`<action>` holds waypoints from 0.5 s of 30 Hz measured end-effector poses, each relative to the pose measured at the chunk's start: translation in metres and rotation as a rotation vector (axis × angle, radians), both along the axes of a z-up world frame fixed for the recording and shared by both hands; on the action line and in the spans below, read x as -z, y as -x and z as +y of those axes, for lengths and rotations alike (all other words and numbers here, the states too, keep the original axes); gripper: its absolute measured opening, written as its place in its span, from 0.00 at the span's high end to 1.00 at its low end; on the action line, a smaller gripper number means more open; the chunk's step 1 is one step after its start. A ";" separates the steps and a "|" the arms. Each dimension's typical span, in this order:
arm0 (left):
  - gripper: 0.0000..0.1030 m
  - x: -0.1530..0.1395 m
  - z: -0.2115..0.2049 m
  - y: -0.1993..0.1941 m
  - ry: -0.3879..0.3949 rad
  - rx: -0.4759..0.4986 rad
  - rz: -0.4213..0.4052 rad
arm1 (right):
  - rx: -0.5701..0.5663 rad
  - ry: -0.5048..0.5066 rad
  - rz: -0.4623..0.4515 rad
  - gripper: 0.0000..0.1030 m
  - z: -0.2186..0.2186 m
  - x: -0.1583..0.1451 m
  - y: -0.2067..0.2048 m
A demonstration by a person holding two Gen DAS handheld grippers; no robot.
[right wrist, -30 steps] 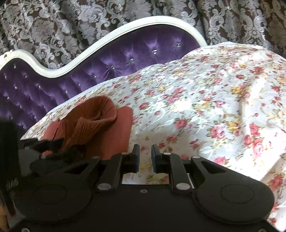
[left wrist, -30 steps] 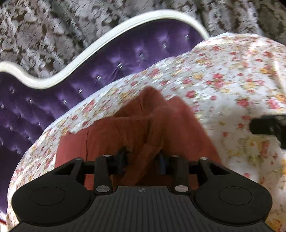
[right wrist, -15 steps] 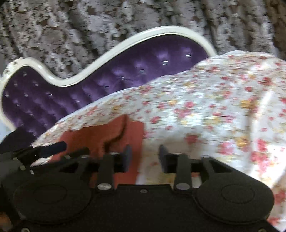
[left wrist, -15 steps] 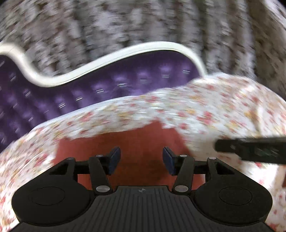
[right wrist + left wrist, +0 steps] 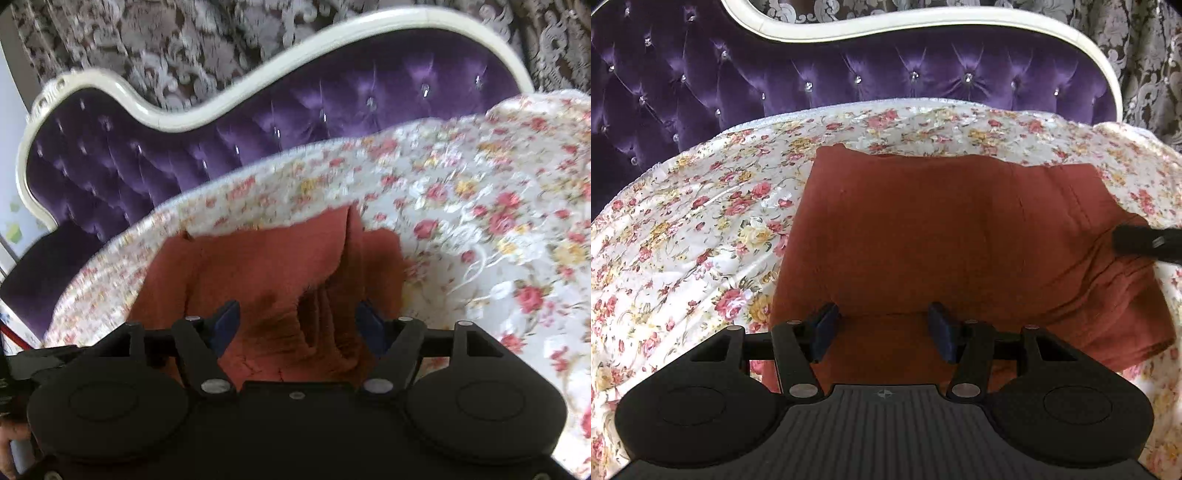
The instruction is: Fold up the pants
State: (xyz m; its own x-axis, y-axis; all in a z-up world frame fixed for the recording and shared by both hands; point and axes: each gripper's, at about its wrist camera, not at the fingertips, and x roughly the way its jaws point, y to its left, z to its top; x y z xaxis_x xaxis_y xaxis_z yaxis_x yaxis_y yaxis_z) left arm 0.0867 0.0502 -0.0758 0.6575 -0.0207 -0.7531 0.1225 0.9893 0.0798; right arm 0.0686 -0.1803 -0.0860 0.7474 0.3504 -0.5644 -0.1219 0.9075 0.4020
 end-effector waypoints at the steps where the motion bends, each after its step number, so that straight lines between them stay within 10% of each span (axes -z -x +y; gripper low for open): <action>1: 0.49 0.000 -0.001 0.001 -0.005 0.003 -0.003 | 0.006 0.018 0.016 0.29 0.002 0.004 -0.003; 12: 0.49 0.003 0.003 0.005 0.010 0.015 -0.018 | 0.020 -0.090 0.051 0.27 -0.008 0.016 -0.007; 15: 0.49 0.002 0.003 0.005 0.005 0.016 -0.020 | 0.014 -0.091 0.058 0.45 -0.009 0.016 -0.010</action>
